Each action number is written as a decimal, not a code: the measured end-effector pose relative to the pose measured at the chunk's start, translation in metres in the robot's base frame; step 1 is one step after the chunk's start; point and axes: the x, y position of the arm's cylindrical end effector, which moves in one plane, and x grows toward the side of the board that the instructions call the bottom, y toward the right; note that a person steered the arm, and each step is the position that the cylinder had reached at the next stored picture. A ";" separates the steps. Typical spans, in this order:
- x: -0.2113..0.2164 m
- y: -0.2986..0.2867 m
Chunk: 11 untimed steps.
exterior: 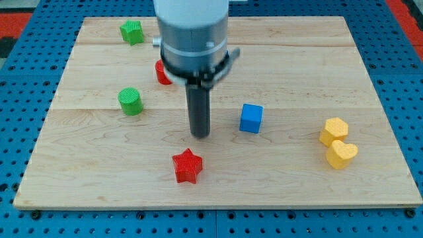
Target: Slide the red circle into the red star
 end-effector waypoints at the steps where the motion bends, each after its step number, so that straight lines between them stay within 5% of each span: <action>1: -0.084 0.002; 2: -0.146 -0.011; 3: -0.151 -0.060; 6: 0.003 -0.098; 9: -0.024 -0.080; 11: 0.035 -0.044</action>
